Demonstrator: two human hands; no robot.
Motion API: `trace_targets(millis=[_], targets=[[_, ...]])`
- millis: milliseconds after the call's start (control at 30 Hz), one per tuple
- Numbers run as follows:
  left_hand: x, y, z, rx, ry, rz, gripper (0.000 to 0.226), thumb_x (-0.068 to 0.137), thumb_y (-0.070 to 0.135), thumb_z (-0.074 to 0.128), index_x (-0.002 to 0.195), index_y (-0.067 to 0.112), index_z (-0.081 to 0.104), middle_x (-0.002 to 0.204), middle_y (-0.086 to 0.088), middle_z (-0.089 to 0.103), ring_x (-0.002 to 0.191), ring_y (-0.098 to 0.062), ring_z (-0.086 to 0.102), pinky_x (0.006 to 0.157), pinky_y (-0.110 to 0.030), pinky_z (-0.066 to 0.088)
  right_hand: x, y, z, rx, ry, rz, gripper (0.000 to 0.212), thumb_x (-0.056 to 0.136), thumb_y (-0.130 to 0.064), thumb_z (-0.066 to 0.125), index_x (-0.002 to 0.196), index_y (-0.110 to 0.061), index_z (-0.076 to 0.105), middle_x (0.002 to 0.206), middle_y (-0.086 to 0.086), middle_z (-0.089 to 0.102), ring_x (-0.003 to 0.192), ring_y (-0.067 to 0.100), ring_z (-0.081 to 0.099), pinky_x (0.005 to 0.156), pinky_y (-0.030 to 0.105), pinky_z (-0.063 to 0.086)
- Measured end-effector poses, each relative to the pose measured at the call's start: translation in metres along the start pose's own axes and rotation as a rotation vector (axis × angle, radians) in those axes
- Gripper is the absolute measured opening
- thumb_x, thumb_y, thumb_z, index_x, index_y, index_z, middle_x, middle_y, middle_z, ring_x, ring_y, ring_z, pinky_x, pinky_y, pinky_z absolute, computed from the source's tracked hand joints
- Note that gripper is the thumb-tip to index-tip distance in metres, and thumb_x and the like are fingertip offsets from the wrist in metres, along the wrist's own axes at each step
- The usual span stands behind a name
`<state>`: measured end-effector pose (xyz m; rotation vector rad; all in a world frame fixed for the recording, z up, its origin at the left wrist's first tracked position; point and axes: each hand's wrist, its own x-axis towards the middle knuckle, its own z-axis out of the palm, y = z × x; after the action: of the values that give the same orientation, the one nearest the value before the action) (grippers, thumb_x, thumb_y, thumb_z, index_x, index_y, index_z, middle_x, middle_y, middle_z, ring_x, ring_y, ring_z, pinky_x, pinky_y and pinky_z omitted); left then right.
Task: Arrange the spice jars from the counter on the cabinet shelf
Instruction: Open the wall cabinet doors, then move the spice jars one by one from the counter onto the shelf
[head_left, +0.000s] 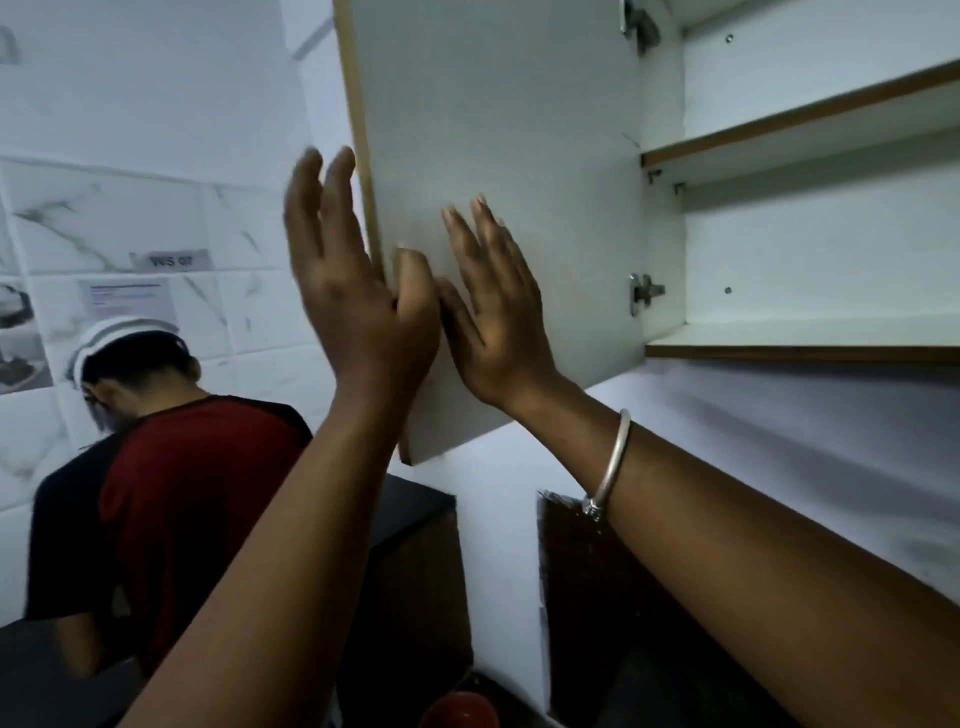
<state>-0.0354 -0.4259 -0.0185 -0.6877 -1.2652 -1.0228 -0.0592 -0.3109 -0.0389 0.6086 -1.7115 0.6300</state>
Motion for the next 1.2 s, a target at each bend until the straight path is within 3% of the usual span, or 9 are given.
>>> trace_targets(millis=[100,333,433,500,633,800,900,1000,1200], targets=[[-0.039,0.026,0.010,-0.070,-0.074,0.273,0.043,0.088,-0.009,0.051,0.130,-0.011,0.060,0.135,-0.026,0.059,0.129,-0.037,0.058,0.102,-0.048,0.051,-0.025,-0.001,-0.041,0.143,0.128,-0.048,0.056,0.102,-0.021,0.047,0.147,0.011,0.039,0.153,0.027,0.044,0.144,0.037,0.043,0.114,0.050,0.040],[-0.180,0.055,0.058,-0.559,-0.588,-0.153,0.032,0.106,0.004,0.050,0.135,-0.006,0.057,0.130,-0.023,0.064,0.119,-0.030,0.066,0.097,-0.046,0.055,-0.153,0.022,-0.140,0.094,0.165,0.202,0.045,0.097,-0.024,0.052,0.132,0.004,0.053,0.120,0.012,0.063,0.104,0.020,0.065,0.076,0.027,0.054],[-0.263,0.064,0.073,-0.676,-0.844,-0.332,0.036,0.102,0.004,0.054,0.137,-0.004,0.056,0.132,-0.022,0.064,0.122,-0.032,0.065,0.098,-0.053,0.055,-0.232,0.048,-0.161,-0.009,0.073,0.413,0.034,0.098,-0.025,0.055,0.120,0.000,0.060,0.105,0.009,0.065,0.091,0.019,0.066,0.068,0.032,0.055],[-0.321,0.069,0.079,-0.704,-0.944,-0.400,0.037,0.100,0.004,0.057,0.136,-0.003,0.058,0.130,-0.019,0.067,0.123,-0.032,0.065,0.101,-0.054,0.053,-0.290,0.064,-0.173,-0.081,-0.001,0.537,0.027,0.098,-0.021,0.058,0.113,0.001,0.063,0.103,0.009,0.066,0.090,0.019,0.066,0.073,0.035,0.055],[-0.424,0.072,0.074,-0.650,-1.137,-0.485,0.038,0.096,0.012,0.063,0.134,0.008,0.063,0.123,-0.003,0.072,0.111,-0.009,0.070,0.093,-0.028,0.057,-0.405,0.083,-0.186,-0.169,-0.209,0.794,0.021,0.098,-0.016,0.063,0.112,-0.001,0.066,0.104,0.011,0.065,0.089,0.017,0.064,0.076,0.031,0.053],[-0.539,0.060,0.065,-0.273,-1.621,-0.352,0.047,0.091,0.029,0.067,0.136,0.020,0.057,0.123,-0.006,0.067,0.110,-0.022,0.064,0.090,-0.043,0.056,-0.516,0.102,-0.183,-0.263,-0.663,1.132,0.032,0.096,-0.011,0.057,0.128,-0.005,0.061,0.127,0.016,0.061,0.116,0.030,0.061,0.097,0.049,0.050],[-0.584,0.060,0.069,0.004,-1.843,-0.089,0.068,0.086,0.051,0.066,0.143,0.017,0.051,0.137,-0.010,0.059,0.126,-0.034,0.055,0.102,-0.046,0.043,-0.550,0.110,-0.174,-0.437,-1.066,1.092,0.055,0.093,-0.026,0.061,0.144,-0.011,0.048,0.148,0.017,0.048,0.141,0.039,0.040,0.115,0.047,0.034],[-0.605,0.061,0.075,0.112,-1.926,-0.054,0.083,0.080,0.059,0.070,0.146,0.017,0.046,0.147,-0.010,0.052,0.139,-0.039,0.042,0.111,-0.052,0.031,-0.564,0.119,-0.165,-0.524,-1.290,1.061,0.075,0.090,-0.046,0.062,0.152,-0.016,0.033,0.162,0.014,0.030,0.155,0.038,0.015,0.123,0.054,0.017],[-0.614,0.059,0.075,0.112,-1.907,-0.094,0.066,0.083,0.046,0.070,0.140,0.017,0.052,0.149,-0.009,0.051,0.137,-0.035,0.043,0.108,-0.050,0.033,-0.562,0.134,-0.160,-0.613,-1.282,0.915,0.057,0.086,-0.047,0.060,0.136,-0.020,0.049,0.144,0.006,0.052,0.137,0.030,0.041,0.109,0.049,0.036]])
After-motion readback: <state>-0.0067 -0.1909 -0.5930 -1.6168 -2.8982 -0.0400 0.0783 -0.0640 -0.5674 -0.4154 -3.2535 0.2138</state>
